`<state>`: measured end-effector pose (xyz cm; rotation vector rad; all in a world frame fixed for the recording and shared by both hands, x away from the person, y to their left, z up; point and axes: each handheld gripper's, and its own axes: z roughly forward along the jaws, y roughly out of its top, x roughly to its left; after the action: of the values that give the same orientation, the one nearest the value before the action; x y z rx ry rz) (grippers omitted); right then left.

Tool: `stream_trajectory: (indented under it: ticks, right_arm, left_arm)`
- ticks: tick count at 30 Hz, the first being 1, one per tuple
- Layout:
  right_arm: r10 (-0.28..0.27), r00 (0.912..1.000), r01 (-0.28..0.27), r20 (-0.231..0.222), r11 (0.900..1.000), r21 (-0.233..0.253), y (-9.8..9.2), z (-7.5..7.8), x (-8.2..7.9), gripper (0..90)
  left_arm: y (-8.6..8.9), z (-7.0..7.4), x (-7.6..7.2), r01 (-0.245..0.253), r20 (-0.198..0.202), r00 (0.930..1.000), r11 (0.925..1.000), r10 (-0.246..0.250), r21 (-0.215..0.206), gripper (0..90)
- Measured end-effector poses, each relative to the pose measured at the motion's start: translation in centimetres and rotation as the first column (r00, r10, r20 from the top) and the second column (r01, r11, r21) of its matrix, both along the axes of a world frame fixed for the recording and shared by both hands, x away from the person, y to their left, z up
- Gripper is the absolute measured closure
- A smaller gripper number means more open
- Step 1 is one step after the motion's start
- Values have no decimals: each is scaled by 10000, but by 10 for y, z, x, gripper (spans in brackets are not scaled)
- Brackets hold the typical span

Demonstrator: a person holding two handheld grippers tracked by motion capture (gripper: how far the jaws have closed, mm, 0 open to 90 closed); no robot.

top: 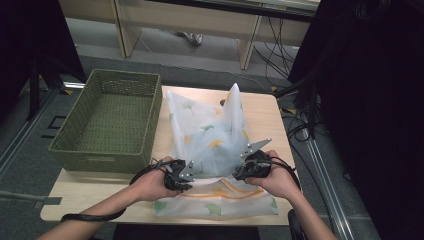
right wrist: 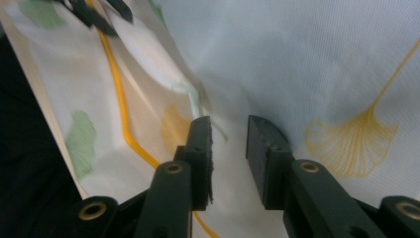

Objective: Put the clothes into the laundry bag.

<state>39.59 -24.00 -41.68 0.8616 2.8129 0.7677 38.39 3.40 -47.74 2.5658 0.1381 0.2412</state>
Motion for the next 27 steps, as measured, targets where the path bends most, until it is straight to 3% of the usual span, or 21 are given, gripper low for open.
stream_trajectory:
  ticks: [1,4,6,7,8,11,14,19,20,21,22,23,27]
  right_arm:
    - [45,10000,-44,27,9999,-129,-1,-4,2,745]
    - [-240,9997,237,-61,9982,-545,0,-15,5,756]
    - [-407,9991,401,-110,9977,-549,-1,-21,10,760]
    - [-984,9939,957,-497,9939,-545,0,-22,8,757]
    - [-375,9991,365,-182,9980,-511,-2,-25,15,753]
    - [-699,9973,685,-214,9959,-585,-2,-26,17,731]
    - [-637,9979,626,-151,9959,-652,0,-28,19,721]
    - [-659,9975,642,-263,9961,-600,1,-30,19,718]
    - [-958,9941,924,-508,9936,-644,2,-31,16,714]
    - [-573,9978,550,-330,9962,-681,2,-32,17,710]
    - [-927,9939,885,-592,9936,-695,3,-32,13,709]
    - [-361,9987,336,-373,9972,-671,1,-32,15,708]
    - [-503,9980,482,-387,9974,-544,0,-29,11,699]
  left_arm:
    - [1,0,-1,-438,170,9989,9988,434,228,820]
    - [2,0,0,-494,365,9982,9968,472,621,890]
    - [5,1,0,-413,453,9983,9957,376,833,892]
    - [6,1,1,-445,483,9980,9954,406,847,892]
    - [8,1,2,-475,502,9978,9949,431,887,892]
    - [14,1,4,-562,495,9975,9923,510,1108,892]
    - [19,-2,6,-640,456,9973,9889,584,1339,892]
    - [24,-3,5,-616,208,9980,9895,594,1305,891]
    - [24,-2,4,-545,140,9985,9907,532,1250,890]
    - [24,0,3,-463,78,9989,9914,457,1221,886]
    - [25,1,2,-478,48,9989,9919,476,1179,882]
    - [26,3,1,-497,59,9988,9925,494,1116,872]
    - [32,14,-2,-683,-96,9976,9958,690,605,787]
